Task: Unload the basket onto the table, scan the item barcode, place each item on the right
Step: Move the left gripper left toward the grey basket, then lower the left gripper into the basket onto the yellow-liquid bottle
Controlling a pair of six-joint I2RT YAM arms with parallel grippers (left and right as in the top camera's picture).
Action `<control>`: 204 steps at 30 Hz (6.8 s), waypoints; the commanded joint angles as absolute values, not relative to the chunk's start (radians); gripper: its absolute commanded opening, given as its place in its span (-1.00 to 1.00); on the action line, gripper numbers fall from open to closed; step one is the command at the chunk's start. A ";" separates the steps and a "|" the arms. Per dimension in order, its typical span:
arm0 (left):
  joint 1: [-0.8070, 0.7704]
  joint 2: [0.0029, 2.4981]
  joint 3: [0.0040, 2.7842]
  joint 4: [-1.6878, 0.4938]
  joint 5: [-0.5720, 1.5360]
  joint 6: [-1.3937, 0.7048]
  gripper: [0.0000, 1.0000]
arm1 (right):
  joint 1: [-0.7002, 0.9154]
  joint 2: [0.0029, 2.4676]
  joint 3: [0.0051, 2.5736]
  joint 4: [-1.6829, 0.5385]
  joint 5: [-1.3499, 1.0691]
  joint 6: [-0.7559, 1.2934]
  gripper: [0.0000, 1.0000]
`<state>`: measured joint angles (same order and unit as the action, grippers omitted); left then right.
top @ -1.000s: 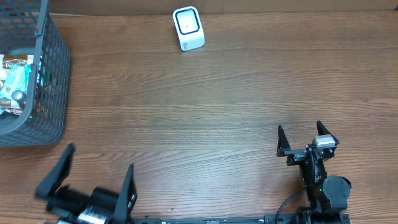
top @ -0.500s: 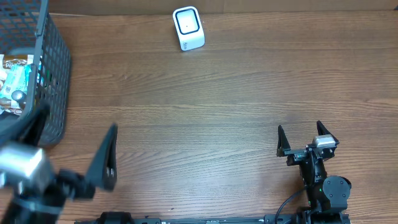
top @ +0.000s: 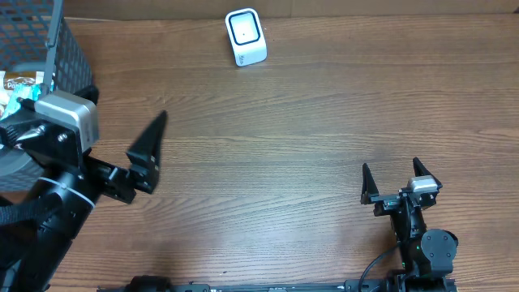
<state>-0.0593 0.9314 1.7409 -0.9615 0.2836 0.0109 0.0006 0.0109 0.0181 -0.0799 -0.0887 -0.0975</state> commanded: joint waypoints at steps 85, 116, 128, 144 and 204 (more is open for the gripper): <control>0.649 1.548 1.869 -0.978 0.039 -0.107 0.68 | -0.001 0.003 0.008 -0.077 -0.081 -0.099 1.00; 0.725 1.892 1.899 -1.164 0.104 -0.021 0.96 | -0.001 0.003 0.008 -0.077 -0.081 -0.099 1.00; 0.724 1.972 1.898 -1.176 0.106 -0.022 0.95 | -0.001 0.003 0.008 -0.077 -0.081 -0.099 1.00; 0.706 2.049 1.897 -1.128 0.140 -0.021 0.83 | -0.001 0.003 0.008 -0.077 -0.081 -0.099 1.00; 0.660 2.057 1.852 -1.130 0.001 -0.241 0.29 | -0.001 0.003 0.008 -0.077 -0.081 -0.099 1.00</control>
<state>0.6651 2.0464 1.8580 -1.1252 -0.0002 -0.2340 0.0006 0.0109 0.0181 -0.0799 -0.0887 -0.0982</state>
